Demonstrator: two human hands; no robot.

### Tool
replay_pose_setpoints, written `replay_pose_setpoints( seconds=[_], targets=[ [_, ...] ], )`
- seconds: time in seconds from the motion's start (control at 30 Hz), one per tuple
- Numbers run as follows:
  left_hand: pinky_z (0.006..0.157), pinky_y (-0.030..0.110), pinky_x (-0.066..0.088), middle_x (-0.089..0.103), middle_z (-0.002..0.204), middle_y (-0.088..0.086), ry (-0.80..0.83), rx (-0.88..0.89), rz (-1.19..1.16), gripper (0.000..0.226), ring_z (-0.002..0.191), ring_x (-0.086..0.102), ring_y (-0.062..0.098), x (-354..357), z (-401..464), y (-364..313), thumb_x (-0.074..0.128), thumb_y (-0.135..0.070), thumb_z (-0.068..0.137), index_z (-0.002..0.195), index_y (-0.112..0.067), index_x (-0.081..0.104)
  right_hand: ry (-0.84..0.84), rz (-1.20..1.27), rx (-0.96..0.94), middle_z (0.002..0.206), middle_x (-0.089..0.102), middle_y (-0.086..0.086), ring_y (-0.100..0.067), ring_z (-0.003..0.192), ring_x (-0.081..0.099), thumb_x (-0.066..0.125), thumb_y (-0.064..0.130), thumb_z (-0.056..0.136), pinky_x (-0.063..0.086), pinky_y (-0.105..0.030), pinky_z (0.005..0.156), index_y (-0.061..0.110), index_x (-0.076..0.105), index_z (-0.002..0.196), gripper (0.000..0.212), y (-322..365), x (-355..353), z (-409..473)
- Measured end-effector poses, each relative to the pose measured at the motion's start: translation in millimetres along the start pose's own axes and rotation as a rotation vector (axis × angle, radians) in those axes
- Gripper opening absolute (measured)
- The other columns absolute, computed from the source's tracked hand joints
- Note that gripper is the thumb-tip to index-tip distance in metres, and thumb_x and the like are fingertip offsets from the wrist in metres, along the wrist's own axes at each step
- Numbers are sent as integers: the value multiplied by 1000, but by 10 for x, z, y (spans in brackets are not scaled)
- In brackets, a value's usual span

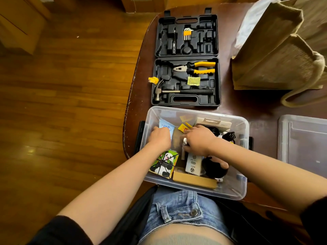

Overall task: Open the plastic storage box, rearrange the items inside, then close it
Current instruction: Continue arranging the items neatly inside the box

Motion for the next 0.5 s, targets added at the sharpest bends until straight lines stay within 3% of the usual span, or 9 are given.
replay_pose_setpoints(
  seconds=[0.17,0.23,0.33,0.43,0.5],
  targets=[
    [98,37,42,22,148,24,-23,16,197,44,129,38,36,59,-22,-133,55,-9,91,133,-2,47,-65,96,19,113,65,1,-22,108,55,41,35,94,38,-32,94,25,61,111,28,-93,-4,-24],
    [101,40,38,10,157,15,-18,114,208,42,137,27,33,89,5,-179,52,-11,92,134,-8,48,-121,157,21,113,66,2,-20,109,55,44,29,92,39,-31,93,26,61,114,28,-144,-14,-69],
    [113,43,27,10,160,8,195,292,253,42,146,12,27,256,39,-189,32,-24,102,144,-21,39,-181,208,33,119,65,1,-21,112,54,47,16,87,42,-30,93,26,56,126,41,-189,-32,-142],
    [115,43,21,14,159,9,385,256,324,48,147,4,26,377,81,-77,18,-32,104,147,-19,36,-184,194,59,122,63,-1,-23,114,54,48,11,83,45,-33,91,23,52,132,50,-209,-34,-165],
    [114,44,23,22,156,13,412,220,379,49,146,8,31,381,89,-55,19,-34,104,147,-16,34,-187,201,89,125,62,0,-23,115,53,48,12,84,47,-34,88,24,49,134,52,-250,-47,-188]
  ],
)
Point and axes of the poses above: each hand's wrist, its own z-axis towards the middle knuckle, its own x-axis out of the palm, y = z × x, the point moved 8 cm from there along z, towards the middle knuckle
